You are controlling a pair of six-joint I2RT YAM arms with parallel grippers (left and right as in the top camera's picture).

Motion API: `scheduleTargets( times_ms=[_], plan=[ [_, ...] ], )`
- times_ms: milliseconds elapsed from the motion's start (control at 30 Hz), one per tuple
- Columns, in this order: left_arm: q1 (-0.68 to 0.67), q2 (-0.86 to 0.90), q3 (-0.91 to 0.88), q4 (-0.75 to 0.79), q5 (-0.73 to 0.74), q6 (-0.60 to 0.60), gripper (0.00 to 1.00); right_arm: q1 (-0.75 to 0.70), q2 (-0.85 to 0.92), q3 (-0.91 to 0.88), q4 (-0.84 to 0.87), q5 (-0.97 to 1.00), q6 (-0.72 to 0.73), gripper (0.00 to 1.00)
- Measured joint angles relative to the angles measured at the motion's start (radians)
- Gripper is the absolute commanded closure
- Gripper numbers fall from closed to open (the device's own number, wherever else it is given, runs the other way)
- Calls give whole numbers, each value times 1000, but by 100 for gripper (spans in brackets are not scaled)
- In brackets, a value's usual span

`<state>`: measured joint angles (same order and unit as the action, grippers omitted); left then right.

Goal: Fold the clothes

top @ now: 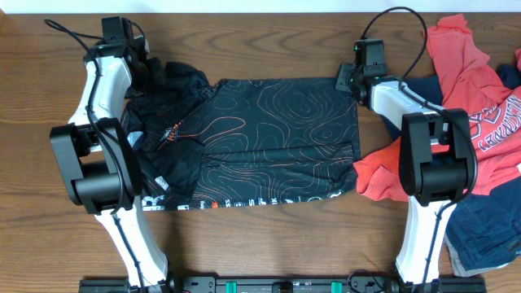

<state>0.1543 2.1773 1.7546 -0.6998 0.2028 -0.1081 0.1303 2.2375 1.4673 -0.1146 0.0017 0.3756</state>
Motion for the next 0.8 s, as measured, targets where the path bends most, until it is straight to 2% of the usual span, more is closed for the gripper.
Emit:
scheduleTargets(
  times_ms=[233,433,600,667,800],
  plan=[
    [9,-1,0,-24,14,0,94,-3,-2,5,-21,-4,3,99],
    [84,-69,0,-44,148,1,94,-27,-40,5,-106,-13,4,99],
    [149,-182,2,-226,234,4,94,-43,-146,5,-294,-23,-2,98],
    [166,-207,2,-319,248,7,94,-46,-200,5,-372,-32,-11,94],
    [193,-227,2,-482,266,9,94,-48,-303,6,-529,-52,-50,93]
  ],
)
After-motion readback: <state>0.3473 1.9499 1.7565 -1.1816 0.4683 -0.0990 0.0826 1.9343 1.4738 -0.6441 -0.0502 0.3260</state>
